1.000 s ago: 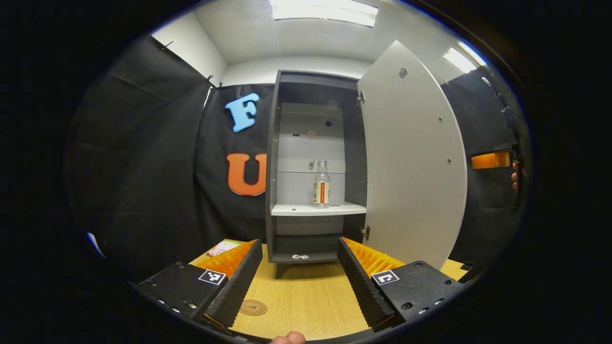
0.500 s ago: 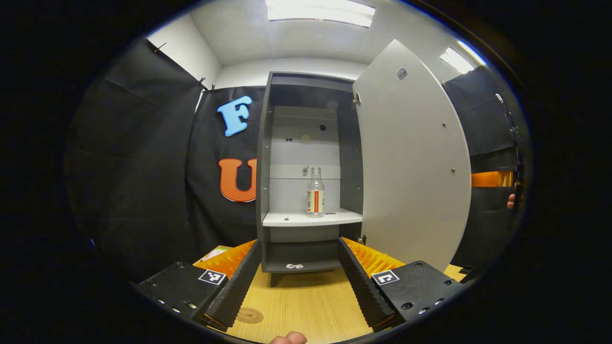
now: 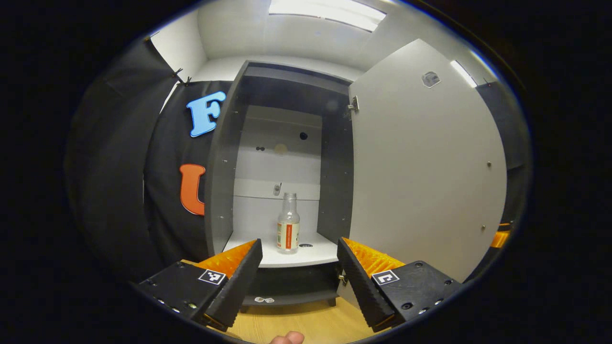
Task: Open the cabinet door with the right hand, grasp the bottle in the cabinet with the left hand and place it on the coaster, then close the cabinet door with the right hand.
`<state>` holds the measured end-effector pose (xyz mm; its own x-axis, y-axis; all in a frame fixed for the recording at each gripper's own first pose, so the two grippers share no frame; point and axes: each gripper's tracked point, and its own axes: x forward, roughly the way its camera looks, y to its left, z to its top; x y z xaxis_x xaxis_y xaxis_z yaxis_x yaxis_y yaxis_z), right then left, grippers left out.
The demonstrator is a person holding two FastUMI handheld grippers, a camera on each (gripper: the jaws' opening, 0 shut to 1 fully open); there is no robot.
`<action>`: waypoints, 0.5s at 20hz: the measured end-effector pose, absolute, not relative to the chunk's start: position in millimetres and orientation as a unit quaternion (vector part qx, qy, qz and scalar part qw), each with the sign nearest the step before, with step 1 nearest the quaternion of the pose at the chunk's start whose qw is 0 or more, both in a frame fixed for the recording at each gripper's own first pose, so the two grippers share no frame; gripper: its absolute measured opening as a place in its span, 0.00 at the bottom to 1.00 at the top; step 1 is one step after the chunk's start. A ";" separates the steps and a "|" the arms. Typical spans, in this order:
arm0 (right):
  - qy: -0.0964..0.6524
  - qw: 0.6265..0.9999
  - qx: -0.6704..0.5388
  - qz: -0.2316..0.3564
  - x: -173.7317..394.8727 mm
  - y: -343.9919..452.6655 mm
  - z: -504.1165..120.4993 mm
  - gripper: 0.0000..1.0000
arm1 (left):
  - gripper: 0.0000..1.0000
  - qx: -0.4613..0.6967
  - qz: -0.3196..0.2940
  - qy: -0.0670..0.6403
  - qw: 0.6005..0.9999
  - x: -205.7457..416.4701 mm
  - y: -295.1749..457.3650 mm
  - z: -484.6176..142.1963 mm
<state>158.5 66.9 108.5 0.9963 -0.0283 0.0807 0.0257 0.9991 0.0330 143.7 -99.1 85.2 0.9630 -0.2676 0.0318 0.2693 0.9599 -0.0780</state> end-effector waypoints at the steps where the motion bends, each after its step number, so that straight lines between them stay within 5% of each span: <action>1: -0.040 0.999 0.019 -0.012 158.5 67.3 107.8 0.90 | 0.95 -0.037 -0.136 -0.013 0.990 159.4 -102.1 89.5; 10: -0.022 0.999 0.029 -0.019 168.1 55.2 100.1 0.90 | 0.95 0.017 -0.109 -0.021 0.994 302.6 -115.5 91.1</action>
<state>168.1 55.2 100.1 0.9983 -0.0402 0.0426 0.0376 0.9975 0.0595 302.6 -115.5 91.1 0.9754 -0.2172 0.0379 0.2157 0.9757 0.0393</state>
